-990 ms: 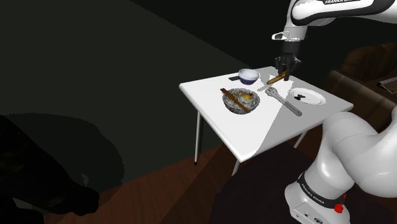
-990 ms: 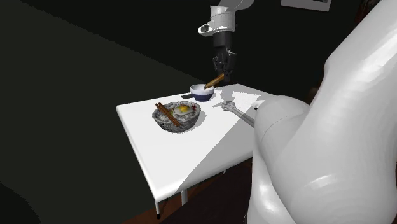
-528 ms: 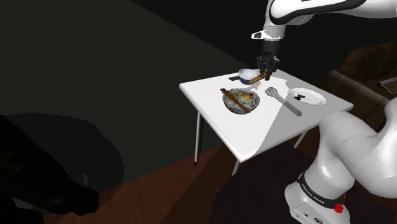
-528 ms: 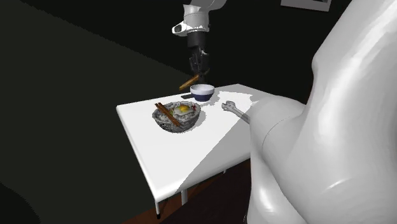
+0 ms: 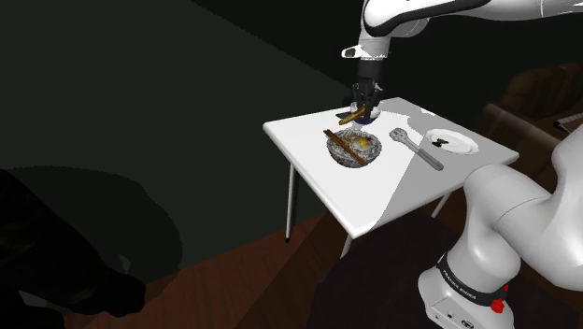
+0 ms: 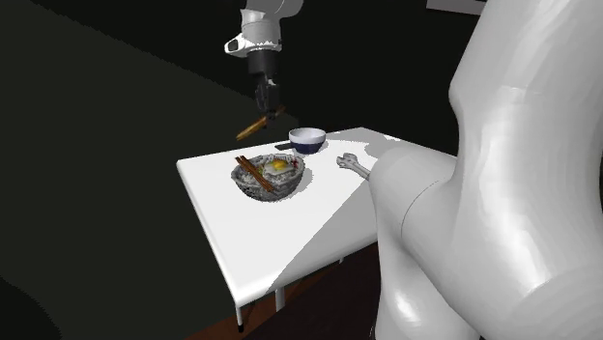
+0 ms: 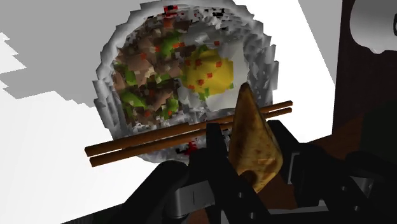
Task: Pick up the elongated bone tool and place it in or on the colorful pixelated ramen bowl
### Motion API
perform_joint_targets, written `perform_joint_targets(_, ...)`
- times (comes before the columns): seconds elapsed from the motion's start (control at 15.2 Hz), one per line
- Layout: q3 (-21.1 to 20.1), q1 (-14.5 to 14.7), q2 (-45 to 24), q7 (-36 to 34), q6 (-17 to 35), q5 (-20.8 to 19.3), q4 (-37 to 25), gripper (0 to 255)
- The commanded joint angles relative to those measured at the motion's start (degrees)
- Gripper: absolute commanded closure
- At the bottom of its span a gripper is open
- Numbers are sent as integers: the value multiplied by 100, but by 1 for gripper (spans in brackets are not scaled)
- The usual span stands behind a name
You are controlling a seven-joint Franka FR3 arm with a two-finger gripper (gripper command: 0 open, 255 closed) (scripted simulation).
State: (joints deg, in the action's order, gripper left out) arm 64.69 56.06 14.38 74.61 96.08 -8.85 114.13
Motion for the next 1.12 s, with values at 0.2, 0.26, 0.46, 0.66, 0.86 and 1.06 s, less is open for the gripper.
perform_joint_targets(0.2, 135, 56, -126, 63, 375, 76, 295, 255)
perform_joint_targets(0.26, 170, 68, -158, 85, 454, 95, 355, 255)
perform_joint_targets(0.46, 285, 116, -272, 165, 692, 168, 527, 255)
perform_joint_targets(0.66, 418, 179, -419, 268, 932, 271, 688, 255)
perform_joint_targets(0.86, 482, 211, -498, 325, 1041, 330, 758, 255)
perform_joint_targets(1.06, 483, 211, -499, 326, 1041, 332, 757, 255)
